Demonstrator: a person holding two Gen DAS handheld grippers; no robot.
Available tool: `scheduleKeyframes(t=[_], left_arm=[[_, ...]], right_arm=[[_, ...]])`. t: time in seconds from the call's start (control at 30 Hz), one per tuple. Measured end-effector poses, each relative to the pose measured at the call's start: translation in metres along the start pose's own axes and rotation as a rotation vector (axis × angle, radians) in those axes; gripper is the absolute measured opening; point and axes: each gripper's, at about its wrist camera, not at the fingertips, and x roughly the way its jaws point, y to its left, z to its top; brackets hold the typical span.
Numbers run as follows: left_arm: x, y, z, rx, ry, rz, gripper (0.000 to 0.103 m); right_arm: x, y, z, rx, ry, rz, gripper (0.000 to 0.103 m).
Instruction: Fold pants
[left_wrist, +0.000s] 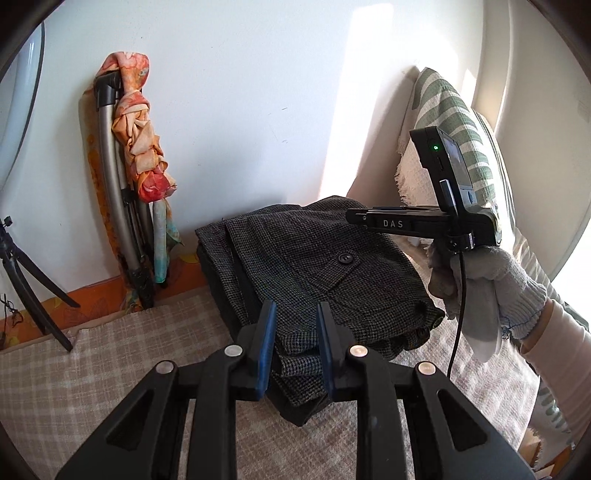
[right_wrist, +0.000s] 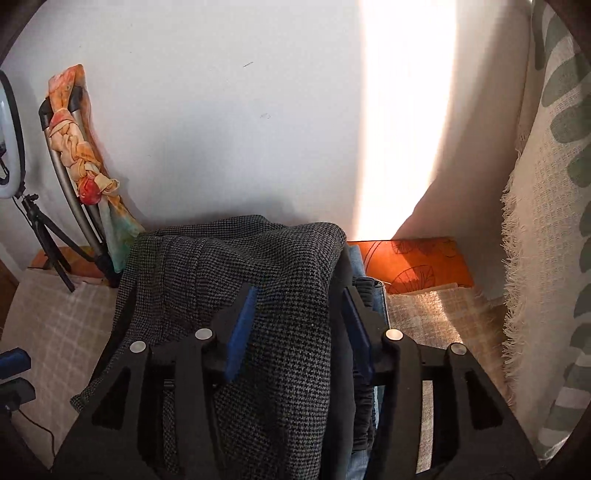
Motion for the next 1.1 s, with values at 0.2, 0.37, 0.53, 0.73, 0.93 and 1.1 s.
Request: scheduleKeyframes(t=[0.2,0.37,0.53,0.73,0.93,1.1], left_arm=[[-0.042,-0.014,-0.013,0.032,-0.07,0.063,0.069],[-0.075,-0.024,-0.022,0.041,-0.104,0.08,0.074],[-0.095,-0.025,-0.033,0.0,-0.095,0.073,0.074],[-0.115,-0.03,-0.052,-0.003,-0.097,0.09,0.074],[-0.136,-0.027,-0.076,-0.056,-0.096,0.089,0.074],[-0.148,-0.032,-0.095,-0.031,-0.081,0.122,0.074]], right_arm=[[-0.056,0.017,-0.02,-0.016,-0.064,0.034,0.069],[-0.1,0.028,-0.049,0.006,-0.112,0.072,0.079],[-0.135,0.038,-0.079,0.013,-0.134,0.058,0.088],[-0.176,0.056,-0.113,0.0,-0.168,0.019,0.098],[-0.211,0.077,-0.145,-0.024,-0.206,-0.01,0.103],[-0.229,0.092,-0.17,-0.019,-0.21,-0.003,0.103]])
